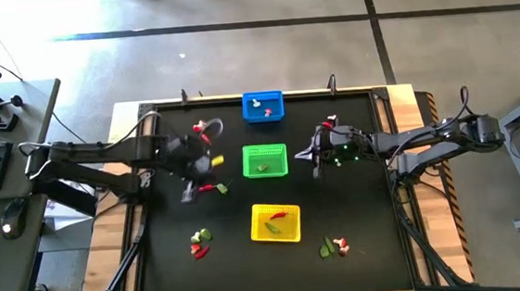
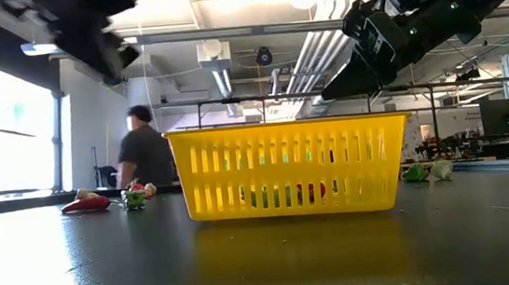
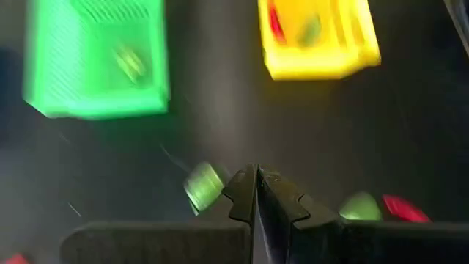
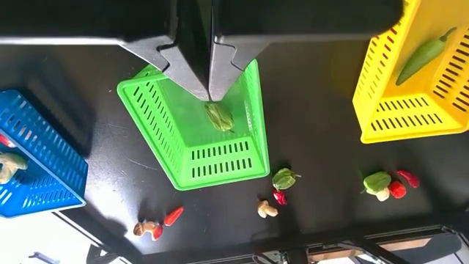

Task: Sort produce into baskets
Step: Put the green Mushroom into the blue bin

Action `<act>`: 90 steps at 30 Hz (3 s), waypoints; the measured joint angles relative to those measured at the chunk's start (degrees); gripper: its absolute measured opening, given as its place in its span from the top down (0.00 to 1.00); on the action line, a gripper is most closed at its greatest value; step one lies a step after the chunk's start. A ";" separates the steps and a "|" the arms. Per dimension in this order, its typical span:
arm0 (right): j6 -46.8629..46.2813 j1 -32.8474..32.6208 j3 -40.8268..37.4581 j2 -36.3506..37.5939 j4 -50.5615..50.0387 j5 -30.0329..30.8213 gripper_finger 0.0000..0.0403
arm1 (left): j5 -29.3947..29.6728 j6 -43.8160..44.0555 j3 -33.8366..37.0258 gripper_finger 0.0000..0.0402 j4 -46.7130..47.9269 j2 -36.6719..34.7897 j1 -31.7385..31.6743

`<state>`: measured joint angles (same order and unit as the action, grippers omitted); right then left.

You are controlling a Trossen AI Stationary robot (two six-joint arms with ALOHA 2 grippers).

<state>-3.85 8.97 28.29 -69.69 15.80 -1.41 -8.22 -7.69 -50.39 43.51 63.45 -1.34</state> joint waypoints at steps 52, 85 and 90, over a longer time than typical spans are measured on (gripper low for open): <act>-0.22 0.00 -0.02 0.00 1.26 -0.04 1.00 | -3.15 25.62 15.04 0.62 -12.42 12.96 29.33; 0.46 -0.02 -0.02 0.00 1.46 -0.04 1.00 | -1.56 27.22 14.91 0.99 -5.15 9.73 26.76; 0.46 0.00 -0.02 0.00 1.48 -0.04 1.00 | 1.68 27.53 14.91 1.00 -3.02 3.50 19.98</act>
<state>-3.40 8.97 28.27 -69.69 17.28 -1.45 -6.54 19.84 -35.48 40.48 66.95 18.64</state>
